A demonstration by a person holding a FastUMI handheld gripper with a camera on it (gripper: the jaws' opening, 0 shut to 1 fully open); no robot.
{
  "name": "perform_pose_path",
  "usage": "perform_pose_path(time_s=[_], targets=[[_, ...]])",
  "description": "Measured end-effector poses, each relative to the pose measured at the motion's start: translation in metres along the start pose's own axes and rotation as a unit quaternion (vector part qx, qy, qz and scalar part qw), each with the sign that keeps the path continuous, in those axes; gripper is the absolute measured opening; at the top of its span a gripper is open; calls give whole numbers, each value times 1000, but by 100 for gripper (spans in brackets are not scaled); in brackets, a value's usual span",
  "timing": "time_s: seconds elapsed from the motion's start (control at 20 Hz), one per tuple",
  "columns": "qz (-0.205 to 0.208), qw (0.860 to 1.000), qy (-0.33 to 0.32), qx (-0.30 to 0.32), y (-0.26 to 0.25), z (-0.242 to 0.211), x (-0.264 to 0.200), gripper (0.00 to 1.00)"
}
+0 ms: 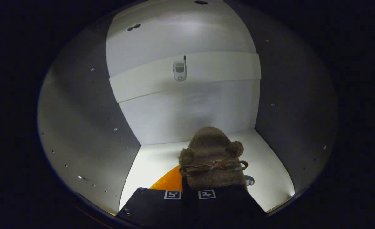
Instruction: Open the shoe cabinet door, grab the shoes and put them into the shoe cabinet, then close the shoe cabinet door.
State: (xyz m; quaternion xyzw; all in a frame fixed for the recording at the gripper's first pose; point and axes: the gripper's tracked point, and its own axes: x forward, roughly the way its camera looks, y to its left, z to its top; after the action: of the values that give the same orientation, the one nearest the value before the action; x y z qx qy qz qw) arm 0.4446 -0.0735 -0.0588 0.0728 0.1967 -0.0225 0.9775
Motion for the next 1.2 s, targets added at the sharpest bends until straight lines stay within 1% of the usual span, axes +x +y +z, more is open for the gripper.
perform_pose_path(time_s=[0.05, 0.15, 0.25, 0.5, 0.55, 0.65, 0.75, 0.85, 0.95, 1.2], targets=[[-6, 1000, 8, 0, -4, -4, 7, 5], [-4, 1000, 18, 1, -5, -7, 9, 5], [-12, 1000, 12, -17, -8, -7, 2, 15], [-25, 998, 6, -62, -3, -16, -29, 64], [-20, 998, 3, -66, -1, -16, -37, 74], [-18, 997, -12, -74, 1, -14, -53, 88], [-13, 997, -20, -76, 2, -15, -71, 93], [-10, 997, -30, -74, 0, -14, -91, 94], [-4, 997, -40, -73, -5, -14, -112, 99], [8, 996, -55, -72, -23, -29, -172, 99]])
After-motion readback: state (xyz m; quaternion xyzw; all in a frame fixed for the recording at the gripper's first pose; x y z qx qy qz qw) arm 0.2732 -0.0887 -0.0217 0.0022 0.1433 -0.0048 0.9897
